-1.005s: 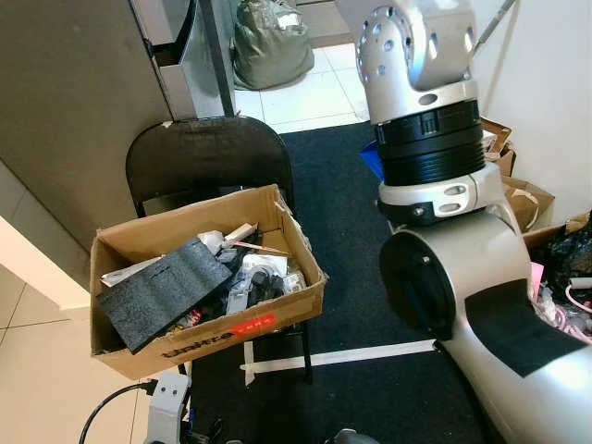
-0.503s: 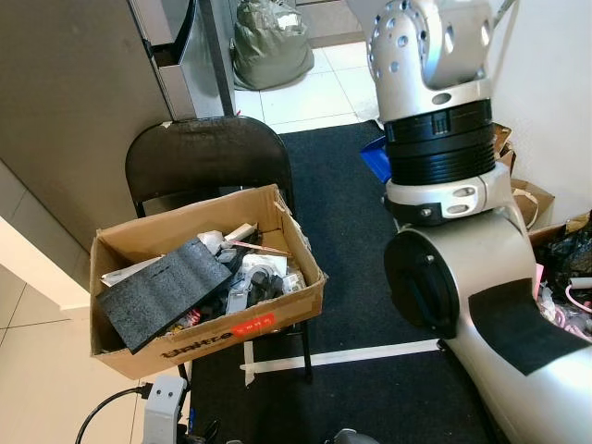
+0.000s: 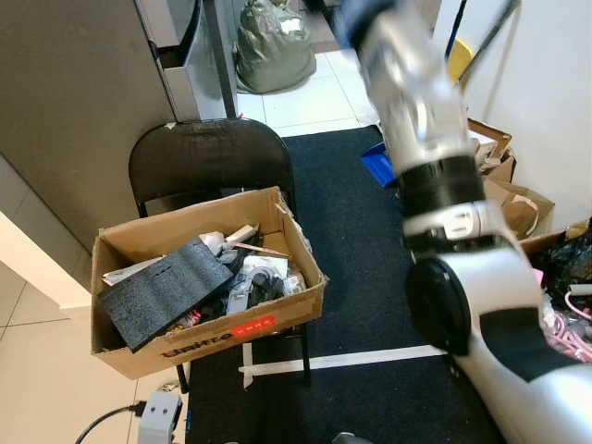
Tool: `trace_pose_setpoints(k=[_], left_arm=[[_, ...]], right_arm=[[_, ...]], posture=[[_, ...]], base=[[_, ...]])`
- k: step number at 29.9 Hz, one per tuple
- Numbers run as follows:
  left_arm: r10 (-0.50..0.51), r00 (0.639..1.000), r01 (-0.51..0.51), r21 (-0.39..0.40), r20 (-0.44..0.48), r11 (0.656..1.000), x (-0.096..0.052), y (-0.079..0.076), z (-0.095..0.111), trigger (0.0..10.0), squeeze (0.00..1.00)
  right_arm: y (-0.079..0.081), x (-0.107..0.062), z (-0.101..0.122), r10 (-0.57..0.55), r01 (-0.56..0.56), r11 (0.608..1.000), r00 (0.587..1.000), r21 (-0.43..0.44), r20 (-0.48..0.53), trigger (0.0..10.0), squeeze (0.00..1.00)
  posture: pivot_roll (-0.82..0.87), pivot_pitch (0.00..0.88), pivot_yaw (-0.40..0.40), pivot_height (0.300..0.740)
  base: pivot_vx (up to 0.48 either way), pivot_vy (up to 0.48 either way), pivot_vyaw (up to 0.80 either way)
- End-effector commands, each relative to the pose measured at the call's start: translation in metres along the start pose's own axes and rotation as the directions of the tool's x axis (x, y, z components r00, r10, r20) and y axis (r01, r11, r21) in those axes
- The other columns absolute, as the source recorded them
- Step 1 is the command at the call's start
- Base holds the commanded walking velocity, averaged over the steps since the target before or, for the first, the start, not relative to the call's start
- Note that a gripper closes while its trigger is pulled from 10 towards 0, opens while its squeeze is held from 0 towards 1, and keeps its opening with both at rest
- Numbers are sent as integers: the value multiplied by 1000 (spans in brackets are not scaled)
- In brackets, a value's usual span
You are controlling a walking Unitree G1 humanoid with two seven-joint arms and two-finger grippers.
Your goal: Picking trash to rubbish bin
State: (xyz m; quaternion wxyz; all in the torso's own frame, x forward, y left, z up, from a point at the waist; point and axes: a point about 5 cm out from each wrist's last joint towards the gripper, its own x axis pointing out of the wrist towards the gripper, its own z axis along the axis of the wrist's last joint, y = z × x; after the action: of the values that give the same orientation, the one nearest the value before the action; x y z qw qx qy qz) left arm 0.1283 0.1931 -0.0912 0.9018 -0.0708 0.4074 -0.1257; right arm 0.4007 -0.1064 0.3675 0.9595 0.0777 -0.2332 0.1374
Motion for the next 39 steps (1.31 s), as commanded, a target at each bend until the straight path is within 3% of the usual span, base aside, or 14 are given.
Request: trace_pose_setpoints(k=[1,3,5,7,8,9,11,12,15,19,27,39], left_arm=[[14,999,-15,-23,-42,1000,-3,0,-9,10000,0],[14,998,-15,-30,-56,999,-2,-3,-12,10000,0],[8,998,-10,-29,-68,1000,-1,-6,-14,10000,0],[0,998,-2,-30,-66,1000,0,-9,-14,10000,0],[0,998,-2,-30,-66,1000,0,-9,-14,10000,0],[-8,998,6,-29,-63,1000,1,-11,-14,10000,0],[-8,998,6,-29,-63,1000,1,-11,-14,10000,0],[-23,998,22,-23,-53,999,1,-14,-14,10000,0],[-28,998,27,-20,-49,999,1,-14,-14,10000,0],[-29,998,28,-22,-52,999,-3,-14,-19,10000,0],[-26,994,23,-32,-102,999,-7,-19,-33,10000,0],[-25,994,22,-30,-104,999,-7,-20,-34,10000,0]], right_arm=[[6,5,42,24,-29,999,987,31,157,10000,0],[6,5,73,17,-34,998,963,58,268,10000,0],[7,6,112,-4,-6,1000,930,27,368,10000,0],[15,5,156,2,-10,1000,873,14,488,10000,0],[15,5,156,2,-10,1000,873,14,488,10000,0],[21,2,179,17,-25,1000,833,7,553,10000,0],[21,2,179,17,-25,1000,833,7,553,10000,0],[36,-6,217,37,-49,999,752,-1,658,10000,0],[45,-9,232,42,-58,998,724,-1,689,10000,0],[55,-8,239,43,-67,998,721,8,692,10000,0],[67,-5,239,56,-114,993,724,38,687,10000,0],[75,-6,241,59,-142,988,710,60,702,10000,0]], posture=[[19,74,62,740],[13,63,58,740],[2,57,55,740],[-4,56,57,740],[-4,56,57,740],[-13,60,59,740],[-13,60,59,740],[-24,66,59,740],[-25,77,55,740],[-27,84,53,740],[-22,94,51,740],[-33,88,53,740]], base=[[0,0,0],[0,0,0],[0,0,0],[0,0,0],[0,0,0],[0,0,0],[0,0,0],[0,0,0],[0,0,0],[0,0,0],[0,0,0],[0,0,0]])
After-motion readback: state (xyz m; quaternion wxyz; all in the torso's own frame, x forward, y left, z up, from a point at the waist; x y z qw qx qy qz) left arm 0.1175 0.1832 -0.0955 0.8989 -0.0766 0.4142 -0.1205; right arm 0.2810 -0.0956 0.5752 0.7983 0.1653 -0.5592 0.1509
